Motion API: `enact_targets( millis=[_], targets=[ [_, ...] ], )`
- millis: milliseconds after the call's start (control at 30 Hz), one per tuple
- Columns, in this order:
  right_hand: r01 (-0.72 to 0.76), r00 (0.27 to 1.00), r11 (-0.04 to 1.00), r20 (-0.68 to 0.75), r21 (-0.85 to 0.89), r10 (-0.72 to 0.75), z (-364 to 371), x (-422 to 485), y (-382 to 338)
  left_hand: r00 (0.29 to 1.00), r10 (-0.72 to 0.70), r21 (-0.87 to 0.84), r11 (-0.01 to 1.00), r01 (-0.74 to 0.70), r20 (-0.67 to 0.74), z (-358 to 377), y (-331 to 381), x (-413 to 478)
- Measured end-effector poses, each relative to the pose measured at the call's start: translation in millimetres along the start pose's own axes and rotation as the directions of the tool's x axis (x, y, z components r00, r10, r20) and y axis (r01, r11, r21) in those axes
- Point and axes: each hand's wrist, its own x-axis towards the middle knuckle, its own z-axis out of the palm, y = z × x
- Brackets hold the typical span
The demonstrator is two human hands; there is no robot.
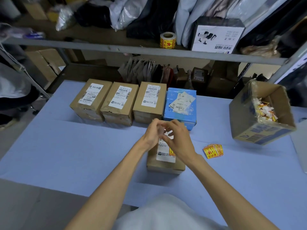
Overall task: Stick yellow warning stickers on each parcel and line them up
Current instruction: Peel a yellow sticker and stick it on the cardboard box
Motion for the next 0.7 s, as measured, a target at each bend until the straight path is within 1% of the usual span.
enact_targets(
  millis=[67, 133, 200, 267, 300, 367, 433, 500, 567, 667, 700],
  targets=[
    [0.038, 0.999, 0.998, -0.017, -0.056, -0.039, 1, 8, 0, 0.999, -0.017, -0.12, 0.993, 0.024, 0.052, 2, 8, 2],
    [0.075, 0.996, 0.991, -0.036, -0.115, -0.08, -2, 14, 4, 0.997, -0.007, -0.163, 0.986, 0.02, 0.083, 2, 13, 5],
    [0.107, 0.993, 0.977, -0.025, -0.182, -0.113, -8, 18, 10, 0.997, -0.017, -0.17, 0.985, 0.029, 0.072, 2, 18, 4],
    [0.13, 0.991, 0.971, -0.005, -0.203, -0.134, -15, 19, 15, 0.995, -0.03, -0.114, 0.993, 0.042, 0.1, 2, 19, 4],
    [0.129, 0.991, 0.973, -0.003, -0.193, -0.132, -19, 19, 17, 0.992, -0.04, -0.052, 0.998, 0.046, 0.116, 2, 20, 4],
    [0.093, 0.995, 0.983, -0.027, -0.156, -0.098, -26, 20, 19, 0.994, -0.045, 0.109, 0.993, 0.034, 0.098, 4, 21, 4],
    [0.033, 0.996, 0.993, -0.083, -0.109, -0.042, -32, 21, 19, 0.998, 0.029, 0.253, 0.967, -0.043, 0.058, 8, 23, 4],
    [-0.027, 0.991, 0.999, -0.128, -0.037, 0.022, -37, 23, 17, 0.987, 0.16, 0.314, 0.936, -0.157, 0.018, 14, 24, 5],
    [-0.085, 0.987, 0.996, -0.137, 0.013, 0.086, -44, 24, 15, 0.97, 0.243, 0.348, 0.909, -0.227, -0.003, 19, 26, 7],
    [-0.166, 0.977, 0.986, -0.13, 0.034, 0.169, -58, 25, 10, 0.962, 0.271, 0.407, 0.878, -0.252, 0.01, 26, 27, 13],
    [-0.184, 0.971, 0.981, -0.143, 0.069, 0.192, -63, 25, 9, 0.96, 0.28, 0.412, 0.872, -0.264, 0.022, 29, 29, 13]
  ],
)
